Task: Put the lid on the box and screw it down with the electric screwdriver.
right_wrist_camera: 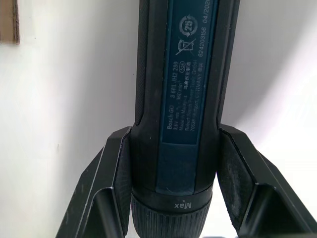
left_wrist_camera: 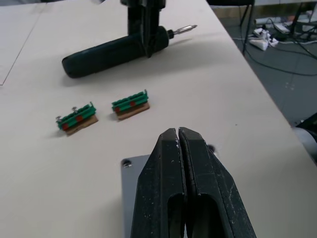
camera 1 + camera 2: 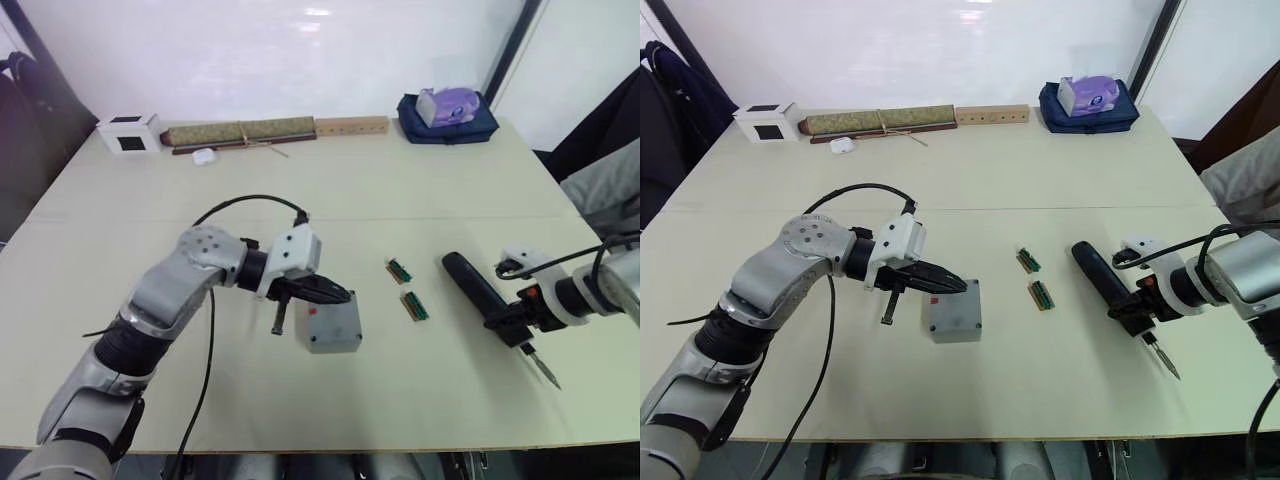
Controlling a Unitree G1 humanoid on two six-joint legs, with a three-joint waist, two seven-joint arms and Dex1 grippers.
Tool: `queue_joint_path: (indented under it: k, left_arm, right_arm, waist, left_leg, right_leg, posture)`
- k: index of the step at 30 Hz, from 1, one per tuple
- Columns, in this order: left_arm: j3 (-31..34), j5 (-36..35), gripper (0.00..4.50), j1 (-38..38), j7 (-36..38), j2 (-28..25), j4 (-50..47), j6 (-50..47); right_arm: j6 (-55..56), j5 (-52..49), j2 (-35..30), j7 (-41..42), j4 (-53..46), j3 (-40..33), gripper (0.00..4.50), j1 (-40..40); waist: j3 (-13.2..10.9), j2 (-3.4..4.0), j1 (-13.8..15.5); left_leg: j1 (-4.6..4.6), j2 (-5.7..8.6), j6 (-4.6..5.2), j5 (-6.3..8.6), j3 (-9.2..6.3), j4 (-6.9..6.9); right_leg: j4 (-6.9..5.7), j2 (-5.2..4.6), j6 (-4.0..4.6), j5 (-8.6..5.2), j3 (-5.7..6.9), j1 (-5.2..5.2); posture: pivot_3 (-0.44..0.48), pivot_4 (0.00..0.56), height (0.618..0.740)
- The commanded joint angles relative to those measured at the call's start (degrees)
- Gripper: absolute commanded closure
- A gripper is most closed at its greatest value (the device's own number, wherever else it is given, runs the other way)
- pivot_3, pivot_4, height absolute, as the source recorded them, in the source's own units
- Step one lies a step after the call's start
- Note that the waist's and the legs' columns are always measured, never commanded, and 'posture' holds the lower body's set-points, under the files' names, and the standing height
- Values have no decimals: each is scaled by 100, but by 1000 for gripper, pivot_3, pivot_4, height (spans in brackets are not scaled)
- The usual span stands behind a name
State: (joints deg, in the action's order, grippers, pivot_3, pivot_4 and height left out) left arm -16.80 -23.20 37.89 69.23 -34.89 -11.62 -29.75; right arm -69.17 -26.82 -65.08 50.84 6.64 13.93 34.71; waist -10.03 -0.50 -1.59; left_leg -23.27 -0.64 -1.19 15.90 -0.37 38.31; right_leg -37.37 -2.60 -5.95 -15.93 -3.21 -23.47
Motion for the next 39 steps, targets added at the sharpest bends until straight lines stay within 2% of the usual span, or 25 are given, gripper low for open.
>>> queue_joint_path:
  k: [1,3,5,7,9,10,13,16,20,24,31,39]
  left_arm:
    - [462,-180,4500,100,-55,-84,169,-86]
    - [558,-217,4500,108,-70,-128,232,-172]
    - [575,-211,4500,108,-75,-145,244,-205]
    - [566,-185,4500,88,-49,-189,225,-235]
    - [522,-148,4500,76,39,-303,185,-275]
    - [502,-143,4500,64,63,-358,167,-317]
    - [397,-74,4500,12,30,-424,138,-385]
    - [310,-81,4500,-51,-19,-359,26,-476]
    - [97,-63,4500,-102,191,-402,-90,-458]
    - [-238,277,4500,-3,372,-368,170,-118]
    - [-368,596,4500,-43,78,84,576,116]
    - [-523,866,4500,-227,42,163,677,328]
  right_arm:
    - [2038,4,632,-530,39,-1645,2684,552]
    - [2630,-215,1111,-815,-173,-2402,2684,610]
    - [2685,-258,1302,-921,-315,-2647,2684,581]
    - [2694,-243,1422,-1129,-880,-2768,2684,372]
    - [2301,-1101,1815,-1141,-1853,-3112,2684,182]
    - [2119,-1653,2245,-1450,-2397,-3266,2684,150]
    - [1925,-2875,3469,-2472,-3602,-3342,2684,-121]
    - [1921,-2866,4077,-3046,-4118,-3002,2684,-484]
    - [2120,-2621,4278,-3270,-4347,-2612,2684,-788]
    - [2359,-2340,4305,-3218,-4370,-2298,2684,-1091]
    - [2701,-1872,4316,-3165,-4300,-1923,2684,-1366]
    - [3068,-1382,4498,-3186,-4135,-1599,2684,-1488]
  waist:
    - [-4,5,-60]
    - [-9,19,-93]
    - [-9,20,-60]
    - [-8,18,22]
    - [-8,15,81]
    - [-8,16,80]
    - [-10,21,33]
    - [-10,20,80]
    - [-4,7,95]
    - [-4,8,68]
    - [-4,8,46]
    - [-4,7,56]
  left_leg:
    - [0,1,0,0,1,0]
    - [-10,0,-1,-1,1,-2]
    - [-16,1,-2,-1,-3,-9]
    - [-24,-4,-4,-2,-10,-16]
    - [-25,-9,-4,-2,-12,-17]
    - [-26,-10,-3,-2,-13,-14]
    - [-23,-11,-4,-2,-12,-10]
    - [-24,-11,-8,-5,-14,-9]
    - [-24,1,-12,-7,-13,2]
    - [-22,14,-12,-7,-11,2]
    - [-21,8,-12,-7,-12,-2]
    - [-20,8,-12,-7,-13,-1]
  right_leg:
    - [-5,-1,0,0,-1,-3]
    - [-22,1,0,0,-8,-25]
    - [-33,4,1,-2,-15,-39]
    - [-31,6,7,-8,-5,-43]
    - [-25,1,8,-8,-4,-41]
    - [-22,2,8,-8,-4,-38]
    - [-33,0,7,-6,-12,-40]
    - [-60,4,9,-8,-19,-57]
    - [-53,-10,7,-7,-15,-40]
    - [-54,-5,6,-7,-15,-42]
    - [-61,5,8,-8,-14,-49]
    - [-62,3,8,-8,-16,-50]
  posture:
    - [0,150,740]
    - [0,150,740]
    - [0,150,740]
    - [0,150,740]
    - [0,150,740]
    - [0,150,740]
    - [0,150,740]
    - [0,150,740]
    - [0,150,740]
    - [0,150,740]
    - [0,150,740]
    - [0,150,740]
